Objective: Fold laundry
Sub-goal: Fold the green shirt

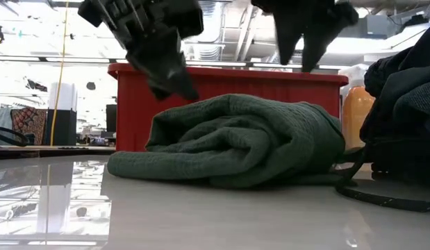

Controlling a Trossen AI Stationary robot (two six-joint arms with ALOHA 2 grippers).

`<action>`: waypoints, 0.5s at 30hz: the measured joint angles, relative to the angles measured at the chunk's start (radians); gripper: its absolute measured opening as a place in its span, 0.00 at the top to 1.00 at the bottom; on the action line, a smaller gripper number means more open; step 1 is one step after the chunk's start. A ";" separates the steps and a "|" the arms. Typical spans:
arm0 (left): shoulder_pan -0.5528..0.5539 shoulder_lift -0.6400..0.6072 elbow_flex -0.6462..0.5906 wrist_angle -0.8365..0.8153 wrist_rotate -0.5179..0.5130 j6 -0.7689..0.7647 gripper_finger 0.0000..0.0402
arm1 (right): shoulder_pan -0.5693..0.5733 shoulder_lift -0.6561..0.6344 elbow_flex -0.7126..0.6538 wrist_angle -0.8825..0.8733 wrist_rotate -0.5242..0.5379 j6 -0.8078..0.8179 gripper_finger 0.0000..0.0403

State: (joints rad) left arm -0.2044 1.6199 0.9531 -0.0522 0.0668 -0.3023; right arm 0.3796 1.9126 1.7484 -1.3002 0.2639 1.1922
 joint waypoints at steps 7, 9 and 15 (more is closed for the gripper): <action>-0.039 0.036 0.020 -0.190 0.041 -0.066 1.00 | 0.033 -0.157 -0.287 0.282 0.037 0.149 0.33; -0.052 0.052 0.021 -0.201 0.025 -0.094 1.00 | 0.050 -0.168 -0.320 0.320 0.037 0.149 0.33; -0.107 0.042 0.020 -0.233 0.026 -0.168 1.00 | 0.056 -0.132 -0.323 0.374 0.038 0.079 0.33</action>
State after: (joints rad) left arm -0.3110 1.6616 0.9727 -0.2852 0.0933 -0.4703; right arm 0.4355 1.7801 1.4254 -0.9258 0.3019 1.2710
